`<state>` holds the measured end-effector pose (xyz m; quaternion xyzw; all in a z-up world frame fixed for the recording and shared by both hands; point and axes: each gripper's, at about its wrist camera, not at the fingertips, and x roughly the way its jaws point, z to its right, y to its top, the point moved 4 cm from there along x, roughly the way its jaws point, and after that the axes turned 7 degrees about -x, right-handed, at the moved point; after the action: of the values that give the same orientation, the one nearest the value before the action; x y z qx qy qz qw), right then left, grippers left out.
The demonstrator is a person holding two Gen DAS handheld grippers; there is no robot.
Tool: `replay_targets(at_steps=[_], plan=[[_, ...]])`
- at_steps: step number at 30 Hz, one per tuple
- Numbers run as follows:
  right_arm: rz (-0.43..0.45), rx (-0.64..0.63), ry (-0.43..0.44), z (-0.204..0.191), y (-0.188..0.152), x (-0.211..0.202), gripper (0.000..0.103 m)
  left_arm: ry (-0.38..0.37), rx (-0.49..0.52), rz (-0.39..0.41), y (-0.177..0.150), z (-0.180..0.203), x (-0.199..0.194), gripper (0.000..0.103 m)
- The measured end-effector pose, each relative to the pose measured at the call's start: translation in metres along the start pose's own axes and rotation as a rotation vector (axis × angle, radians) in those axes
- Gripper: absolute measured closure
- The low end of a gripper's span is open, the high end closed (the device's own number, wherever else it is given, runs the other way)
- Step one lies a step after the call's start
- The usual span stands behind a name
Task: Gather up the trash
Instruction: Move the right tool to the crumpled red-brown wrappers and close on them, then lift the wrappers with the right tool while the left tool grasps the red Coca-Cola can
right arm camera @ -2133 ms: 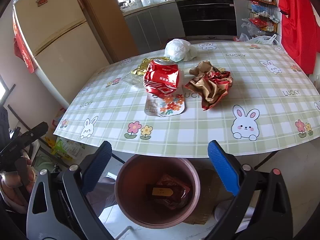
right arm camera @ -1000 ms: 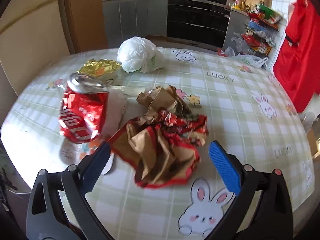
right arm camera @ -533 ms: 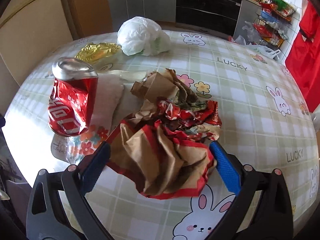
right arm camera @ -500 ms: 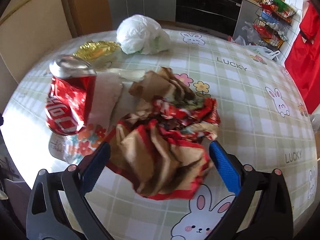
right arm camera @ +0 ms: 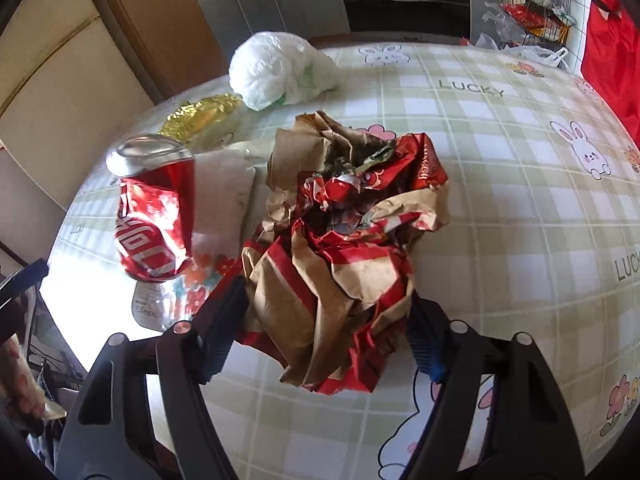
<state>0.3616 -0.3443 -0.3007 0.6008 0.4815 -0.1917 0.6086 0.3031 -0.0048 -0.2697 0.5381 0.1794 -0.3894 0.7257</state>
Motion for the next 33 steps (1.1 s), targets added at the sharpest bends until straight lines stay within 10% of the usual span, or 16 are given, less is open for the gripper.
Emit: replay_targets(at_steps=[5,8,23,33], plan=[[0.058,0.053,0.018,0.005,-0.008,-0.022,0.030,-0.063,0.115,-0.002,0.019,0.020,0.028,0.007],[0.071,0.081,0.033,0.011,-0.014,-0.029,0.031,-0.090,0.178,-0.035,0.026,0.024,0.049,0.027],[0.076,0.059,0.026,0.008,-0.018,-0.031,0.031,-0.141,-0.146,-0.152,0.036,-0.014,0.110,0.038],[0.067,0.071,0.022,0.010,-0.020,-0.031,0.031,-0.110,-0.039,-0.216,0.028,0.004,0.128,0.041]])
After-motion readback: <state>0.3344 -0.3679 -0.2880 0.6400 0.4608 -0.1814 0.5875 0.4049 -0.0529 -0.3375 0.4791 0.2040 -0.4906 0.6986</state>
